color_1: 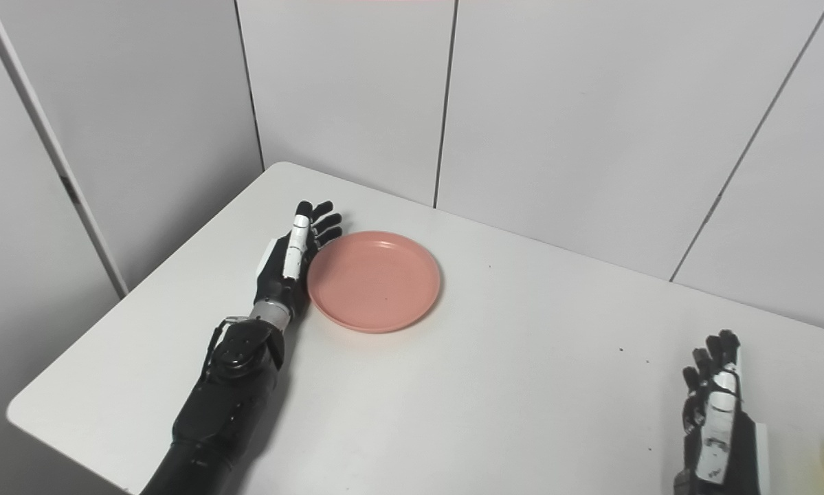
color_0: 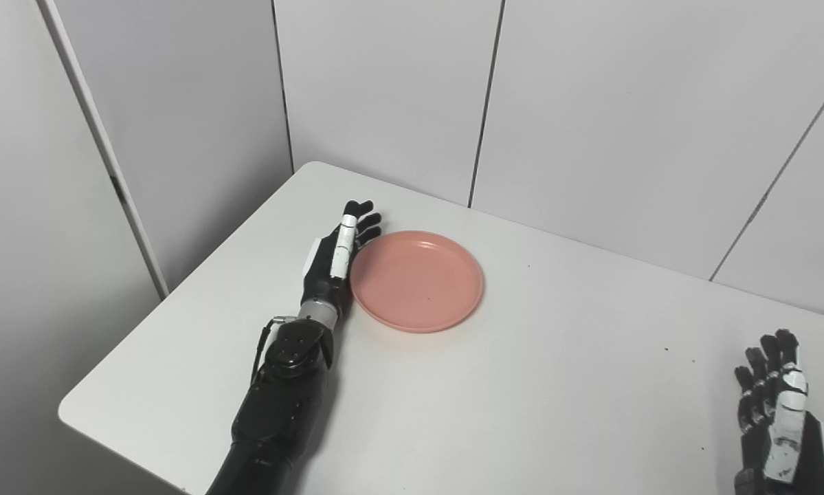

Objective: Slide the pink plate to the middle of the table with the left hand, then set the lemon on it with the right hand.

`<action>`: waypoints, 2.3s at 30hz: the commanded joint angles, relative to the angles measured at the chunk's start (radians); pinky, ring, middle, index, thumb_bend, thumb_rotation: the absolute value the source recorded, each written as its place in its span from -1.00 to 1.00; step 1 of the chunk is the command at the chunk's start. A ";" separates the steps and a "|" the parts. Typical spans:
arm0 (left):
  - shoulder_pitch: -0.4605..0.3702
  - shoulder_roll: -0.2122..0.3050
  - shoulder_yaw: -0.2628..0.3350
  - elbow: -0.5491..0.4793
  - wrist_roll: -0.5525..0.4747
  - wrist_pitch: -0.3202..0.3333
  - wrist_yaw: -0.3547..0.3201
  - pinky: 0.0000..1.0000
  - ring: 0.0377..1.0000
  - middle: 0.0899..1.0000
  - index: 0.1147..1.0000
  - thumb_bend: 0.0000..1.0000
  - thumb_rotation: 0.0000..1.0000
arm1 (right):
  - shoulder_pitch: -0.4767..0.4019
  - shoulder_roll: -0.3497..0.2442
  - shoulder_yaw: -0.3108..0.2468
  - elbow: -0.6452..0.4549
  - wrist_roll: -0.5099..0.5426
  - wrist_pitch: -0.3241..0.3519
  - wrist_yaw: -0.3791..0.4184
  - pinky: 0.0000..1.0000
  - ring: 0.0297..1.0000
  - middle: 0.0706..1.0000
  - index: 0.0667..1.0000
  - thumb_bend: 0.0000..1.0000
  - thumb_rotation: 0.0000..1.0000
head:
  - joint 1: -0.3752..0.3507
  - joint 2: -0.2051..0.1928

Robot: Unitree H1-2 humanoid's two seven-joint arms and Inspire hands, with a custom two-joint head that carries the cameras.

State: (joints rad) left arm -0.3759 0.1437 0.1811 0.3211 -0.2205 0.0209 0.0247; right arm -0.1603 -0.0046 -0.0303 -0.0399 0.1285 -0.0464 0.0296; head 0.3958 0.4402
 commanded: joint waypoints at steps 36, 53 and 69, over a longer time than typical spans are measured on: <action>-0.007 -0.042 -0.167 -0.092 0.040 0.130 -0.106 0.75 0.75 0.73 0.68 0.60 1.00 | -0.031 0.096 0.035 0.027 -0.123 -0.050 -0.077 1.00 0.97 0.92 0.91 0.50 0.77 | -0.366 0.139; 0.047 -0.109 -0.197 -0.163 0.044 0.156 -0.095 0.80 0.79 0.77 0.74 0.58 1.00 | -0.060 0.128 0.073 0.059 -0.177 -0.056 -0.100 1.00 1.00 0.94 0.93 0.50 0.75 | -0.549 0.167; 0.107 -0.204 -0.223 -0.196 0.070 0.093 -0.077 0.79 0.81 0.79 0.76 0.50 1.00 | -0.075 0.134 0.081 0.062 -0.188 -0.060 -0.097 1.00 0.97 0.92 0.91 0.43 0.78 | -0.553 0.178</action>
State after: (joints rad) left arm -0.2760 -0.0371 -0.0356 0.1311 -0.1513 0.1285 -0.0509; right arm -0.1979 0.1176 0.0453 0.0500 -0.0556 -0.0611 -0.0610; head -0.1580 0.6182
